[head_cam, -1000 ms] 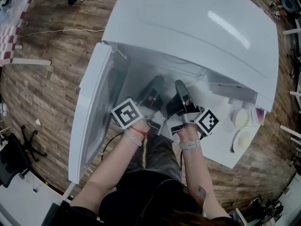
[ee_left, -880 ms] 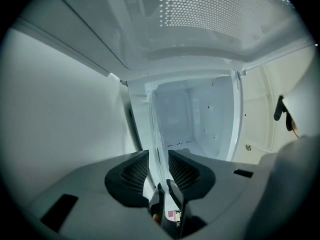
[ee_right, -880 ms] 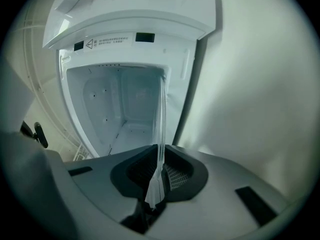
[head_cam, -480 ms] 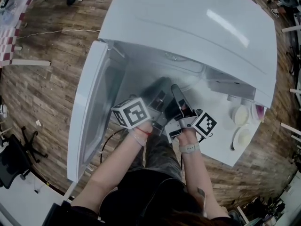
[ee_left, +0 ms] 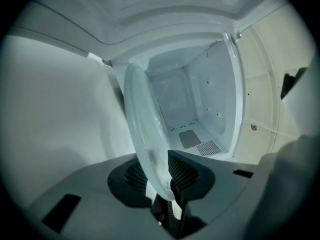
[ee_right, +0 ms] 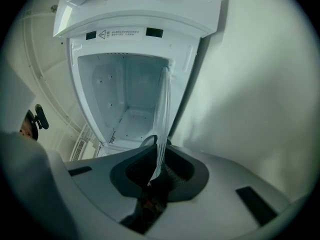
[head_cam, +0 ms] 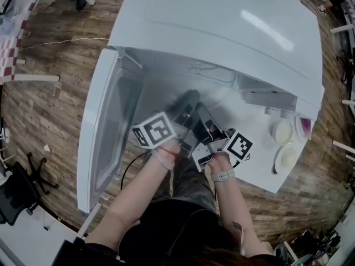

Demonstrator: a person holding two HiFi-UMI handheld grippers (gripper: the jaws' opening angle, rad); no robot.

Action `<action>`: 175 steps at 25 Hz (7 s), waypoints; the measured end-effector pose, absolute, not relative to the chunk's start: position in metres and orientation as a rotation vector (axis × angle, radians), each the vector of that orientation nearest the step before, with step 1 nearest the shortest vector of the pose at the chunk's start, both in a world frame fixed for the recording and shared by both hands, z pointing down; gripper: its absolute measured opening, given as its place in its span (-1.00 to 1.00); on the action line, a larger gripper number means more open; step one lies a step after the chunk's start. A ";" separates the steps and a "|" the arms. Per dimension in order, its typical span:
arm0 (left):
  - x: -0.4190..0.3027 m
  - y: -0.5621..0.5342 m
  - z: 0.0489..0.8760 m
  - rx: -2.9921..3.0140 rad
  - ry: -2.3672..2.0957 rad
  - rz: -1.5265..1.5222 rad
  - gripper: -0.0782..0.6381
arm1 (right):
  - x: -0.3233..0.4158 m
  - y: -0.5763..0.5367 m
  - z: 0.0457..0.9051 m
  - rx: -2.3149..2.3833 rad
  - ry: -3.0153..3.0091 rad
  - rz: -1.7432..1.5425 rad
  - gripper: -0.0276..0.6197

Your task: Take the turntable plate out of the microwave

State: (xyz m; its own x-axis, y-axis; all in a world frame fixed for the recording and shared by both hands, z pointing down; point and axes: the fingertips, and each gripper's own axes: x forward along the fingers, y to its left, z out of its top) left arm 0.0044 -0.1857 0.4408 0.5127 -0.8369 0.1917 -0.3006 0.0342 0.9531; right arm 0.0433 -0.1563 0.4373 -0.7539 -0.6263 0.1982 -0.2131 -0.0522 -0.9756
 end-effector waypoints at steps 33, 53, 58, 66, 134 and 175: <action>0.001 -0.189 0.438 1.463 -1.017 -0.681 -0.64 | 0.090 -0.225 0.440 -0.999 1.779 -1.729 -0.71; -0.003 -0.182 0.434 1.471 -1.039 -0.782 -0.64 | 0.090 -0.214 0.433 -0.884 1.751 -1.720 -0.79; -0.005 -0.186 0.438 1.439 -1.059 -0.810 -0.64 | 0.088 -0.208 0.430 -0.866 1.752 -1.738 -0.79; -0.006 -0.190 0.434 1.299 -0.973 -0.946 -0.66 | 0.087 -0.200 0.428 -0.852 1.758 -1.759 -0.80; -0.011 -0.135 0.433 1.354 -0.991 -0.940 -0.69 | 0.101 -0.182 0.423 -0.857 1.845 -1.603 -0.78; -0.002 -0.048 0.434 1.398 -0.904 -0.836 -0.69 | 0.116 -0.079 0.424 -0.950 1.742 -1.526 -0.78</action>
State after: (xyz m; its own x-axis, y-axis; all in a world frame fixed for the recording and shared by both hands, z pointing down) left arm -0.0017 -0.0483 0.4336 0.4373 -0.8988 0.0307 -0.0390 0.0152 0.9991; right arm 0.1157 -0.0792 0.4238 -0.5434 -0.8395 0.0023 -0.1129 0.0704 -0.9911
